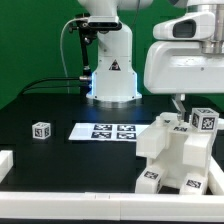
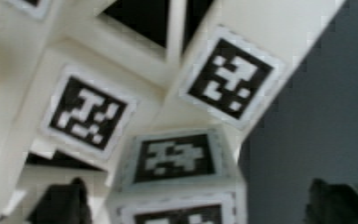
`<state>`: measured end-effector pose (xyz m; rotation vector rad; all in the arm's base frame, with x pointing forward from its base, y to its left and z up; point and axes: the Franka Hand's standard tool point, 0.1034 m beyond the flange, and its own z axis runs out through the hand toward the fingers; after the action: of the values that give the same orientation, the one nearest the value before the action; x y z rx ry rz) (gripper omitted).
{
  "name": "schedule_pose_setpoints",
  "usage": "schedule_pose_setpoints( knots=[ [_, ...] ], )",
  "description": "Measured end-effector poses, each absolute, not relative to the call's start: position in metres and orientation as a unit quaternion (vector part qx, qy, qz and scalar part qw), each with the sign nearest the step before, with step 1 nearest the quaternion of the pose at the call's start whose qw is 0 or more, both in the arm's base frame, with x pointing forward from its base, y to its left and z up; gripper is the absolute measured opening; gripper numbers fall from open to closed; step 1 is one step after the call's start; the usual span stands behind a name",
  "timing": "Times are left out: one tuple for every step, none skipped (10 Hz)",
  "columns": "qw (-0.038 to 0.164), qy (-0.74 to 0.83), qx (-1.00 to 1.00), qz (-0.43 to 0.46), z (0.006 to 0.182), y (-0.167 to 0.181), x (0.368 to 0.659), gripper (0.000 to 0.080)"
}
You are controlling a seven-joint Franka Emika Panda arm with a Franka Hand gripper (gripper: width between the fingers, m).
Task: Assemble chair
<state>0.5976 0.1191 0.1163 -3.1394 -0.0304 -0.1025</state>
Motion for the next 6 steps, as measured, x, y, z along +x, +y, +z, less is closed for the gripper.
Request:
schedule_pose_setpoints(
  knots=[
    [0.001, -0.003, -0.999, -0.032, 0.1161, 0.1187, 0.5976, 0.0441],
    [0.002, 0.031, -0.999, -0.032, 0.1158, 0.1187, 0.5976, 0.0306],
    [0.003, 0.073, -0.997, -0.032, 0.1158, 0.1181, 0.5978, 0.0306],
    [0.004, 0.126, -0.991, -0.033, 0.1159, 0.1165, 0.5986, 0.0279],
    [0.006, 0.183, -0.983, -0.033, 0.1155, 0.1153, 0.5986, 0.0279],
    [0.009, 0.236, -0.971, -0.034, 0.1151, 0.1151, 0.5987, 0.0279]
  ],
)
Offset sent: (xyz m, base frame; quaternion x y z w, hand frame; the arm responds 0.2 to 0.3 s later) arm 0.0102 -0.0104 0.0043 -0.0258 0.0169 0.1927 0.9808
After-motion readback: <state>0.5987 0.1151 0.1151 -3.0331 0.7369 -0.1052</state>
